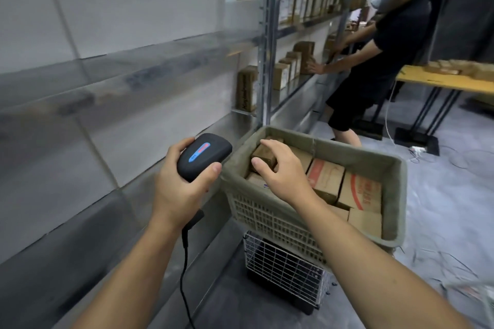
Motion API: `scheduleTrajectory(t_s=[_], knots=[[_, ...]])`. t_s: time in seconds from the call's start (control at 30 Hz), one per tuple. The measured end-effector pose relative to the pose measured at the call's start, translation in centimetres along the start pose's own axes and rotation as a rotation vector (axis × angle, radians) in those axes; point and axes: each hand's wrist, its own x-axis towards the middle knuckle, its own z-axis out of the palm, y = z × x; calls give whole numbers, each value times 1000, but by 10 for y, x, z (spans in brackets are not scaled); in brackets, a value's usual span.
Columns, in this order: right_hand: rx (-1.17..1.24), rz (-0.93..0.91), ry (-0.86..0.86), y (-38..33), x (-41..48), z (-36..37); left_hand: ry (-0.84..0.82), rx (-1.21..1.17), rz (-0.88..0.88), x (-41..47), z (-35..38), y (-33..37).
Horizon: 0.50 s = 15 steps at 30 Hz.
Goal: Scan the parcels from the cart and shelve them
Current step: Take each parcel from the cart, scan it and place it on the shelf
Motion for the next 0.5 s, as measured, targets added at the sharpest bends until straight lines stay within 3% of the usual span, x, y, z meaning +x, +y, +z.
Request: scheduleTrajectory(t_s=[0.5], knots=[[-62, 245, 69, 94, 90, -3, -190, -60, -53, 121, 97, -61]])
